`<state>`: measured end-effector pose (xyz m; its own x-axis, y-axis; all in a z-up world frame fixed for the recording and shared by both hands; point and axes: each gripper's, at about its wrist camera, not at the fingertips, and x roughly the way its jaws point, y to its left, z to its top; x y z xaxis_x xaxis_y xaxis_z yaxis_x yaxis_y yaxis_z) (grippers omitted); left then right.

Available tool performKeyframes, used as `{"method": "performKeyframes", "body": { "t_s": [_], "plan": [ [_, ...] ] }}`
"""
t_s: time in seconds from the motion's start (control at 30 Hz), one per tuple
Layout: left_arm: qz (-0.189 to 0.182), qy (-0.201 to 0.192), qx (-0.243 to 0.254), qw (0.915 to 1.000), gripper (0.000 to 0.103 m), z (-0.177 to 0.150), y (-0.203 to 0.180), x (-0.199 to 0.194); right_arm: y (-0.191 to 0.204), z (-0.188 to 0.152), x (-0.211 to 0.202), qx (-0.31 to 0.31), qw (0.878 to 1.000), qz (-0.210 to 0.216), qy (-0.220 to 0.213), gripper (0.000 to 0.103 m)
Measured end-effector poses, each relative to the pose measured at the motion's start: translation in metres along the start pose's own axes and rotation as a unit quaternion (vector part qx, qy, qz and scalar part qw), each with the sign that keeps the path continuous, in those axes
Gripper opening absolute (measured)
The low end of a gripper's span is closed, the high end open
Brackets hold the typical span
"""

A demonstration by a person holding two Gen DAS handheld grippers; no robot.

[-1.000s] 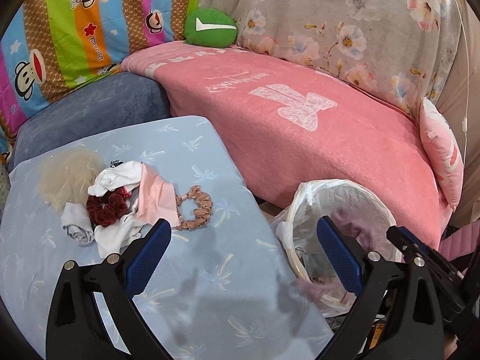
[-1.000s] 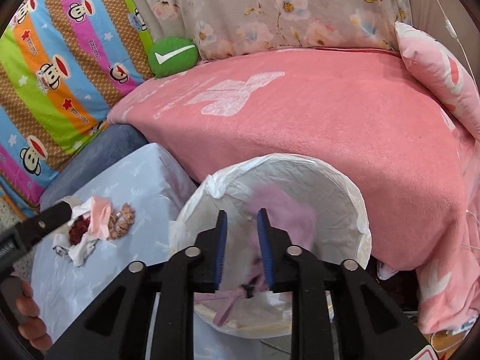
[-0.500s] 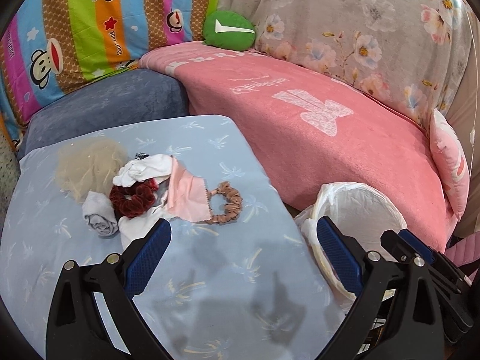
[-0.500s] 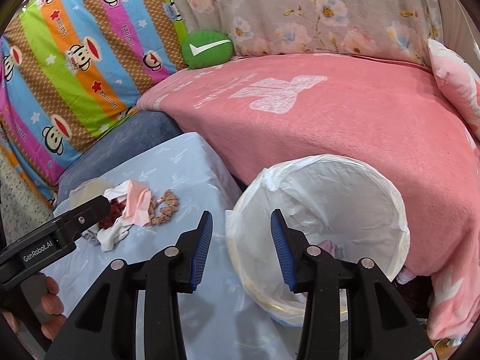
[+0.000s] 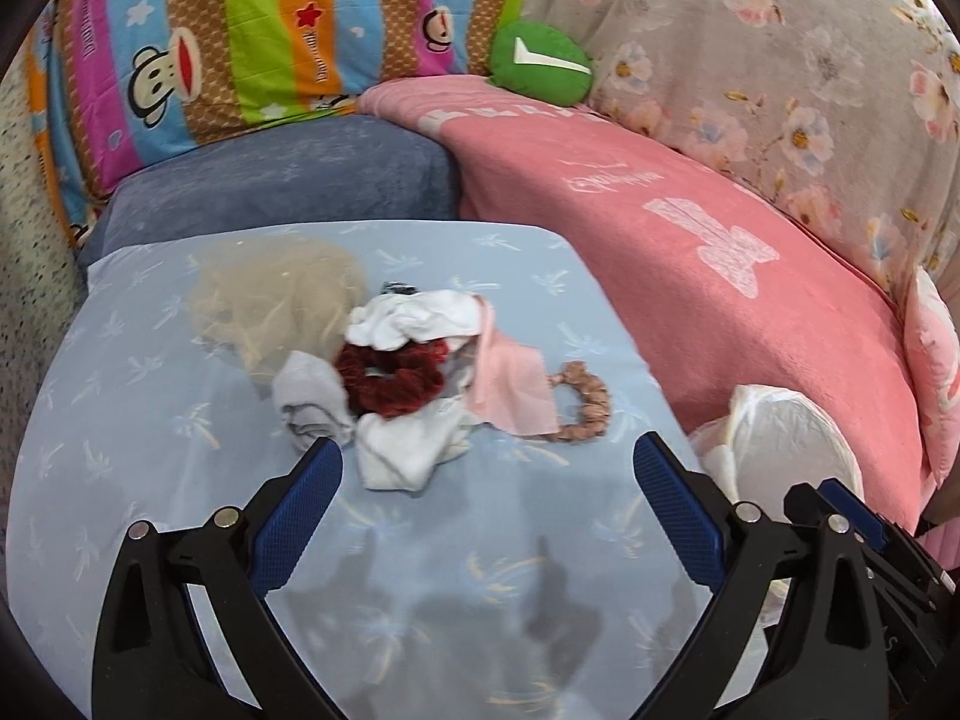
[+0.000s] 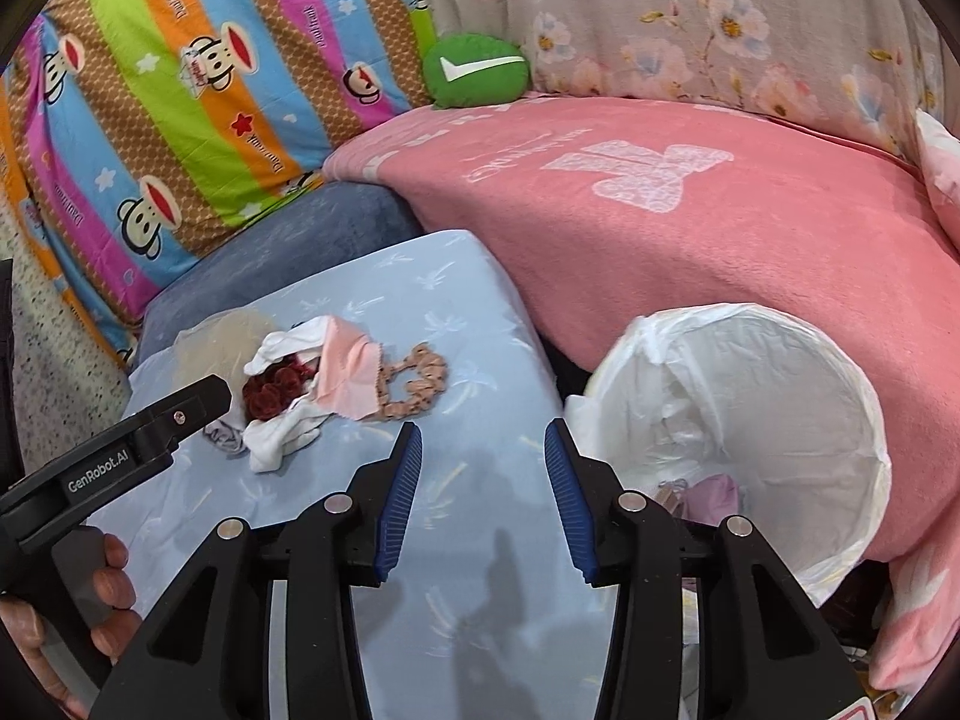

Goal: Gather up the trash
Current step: 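Move both open grippers back to the remaining cloth pile, then grasp the grey rolled sock with the left gripper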

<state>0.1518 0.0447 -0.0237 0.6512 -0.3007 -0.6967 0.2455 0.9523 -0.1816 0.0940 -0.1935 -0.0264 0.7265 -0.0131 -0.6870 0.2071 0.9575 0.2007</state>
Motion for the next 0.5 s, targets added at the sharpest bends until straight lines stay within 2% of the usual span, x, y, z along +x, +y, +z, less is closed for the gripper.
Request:
{"method": "performKeyframes", "body": {
  "t_s": [0.5],
  "plan": [
    [0.043, 0.027, -0.068, 0.9964, 0.093, -0.004, 0.083, 0.025, 0.057, -0.006, 0.032, -0.036, 0.999, 0.024, 0.03, 0.047]
  ]
}}
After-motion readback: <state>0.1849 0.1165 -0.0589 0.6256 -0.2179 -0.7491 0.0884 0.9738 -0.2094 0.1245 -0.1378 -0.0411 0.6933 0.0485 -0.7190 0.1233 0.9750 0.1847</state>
